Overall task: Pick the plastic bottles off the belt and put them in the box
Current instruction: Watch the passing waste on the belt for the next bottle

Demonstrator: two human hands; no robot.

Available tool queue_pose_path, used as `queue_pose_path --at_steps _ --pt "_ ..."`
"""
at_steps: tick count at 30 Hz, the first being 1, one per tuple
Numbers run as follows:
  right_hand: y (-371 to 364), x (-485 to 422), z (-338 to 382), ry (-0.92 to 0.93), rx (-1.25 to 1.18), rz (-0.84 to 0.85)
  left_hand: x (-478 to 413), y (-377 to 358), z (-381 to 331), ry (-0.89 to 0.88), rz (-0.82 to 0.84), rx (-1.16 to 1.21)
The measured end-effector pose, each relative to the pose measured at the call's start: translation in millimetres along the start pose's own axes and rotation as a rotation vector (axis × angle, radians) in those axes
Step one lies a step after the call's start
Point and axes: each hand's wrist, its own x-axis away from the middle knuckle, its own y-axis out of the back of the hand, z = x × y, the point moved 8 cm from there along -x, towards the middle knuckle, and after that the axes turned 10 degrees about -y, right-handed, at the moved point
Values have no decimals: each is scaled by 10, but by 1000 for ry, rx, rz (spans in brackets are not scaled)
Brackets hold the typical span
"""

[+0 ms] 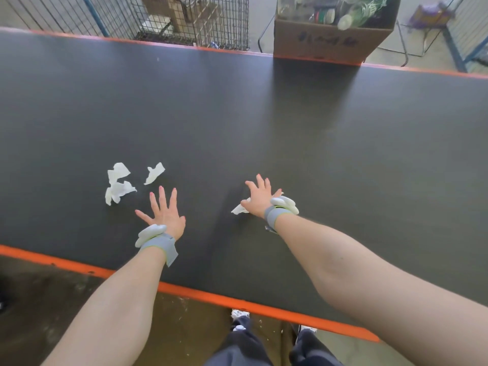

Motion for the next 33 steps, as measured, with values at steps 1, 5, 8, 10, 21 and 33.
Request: queue_pose_path --at_steps 1,5,8,10,21,33 --pt "-27 5 64 9 -4 30 -10 -3 22 9 17 19" --pt "-212 55 243 58 -1 132 17 -128 52 0 75 22" --pt "-353 80 268 72 -23 219 10 -171 30 -24 63 -39" --pt "-405 77 257 75 -43 252 -26 -187 -7 -45 53 -31" --pt "-359 55 367 153 -13 197 -181 -272 -842 -505 216 381" --pt "-168 -220 -297 7 135 138 -263 -180 -1082 -362 317 89"
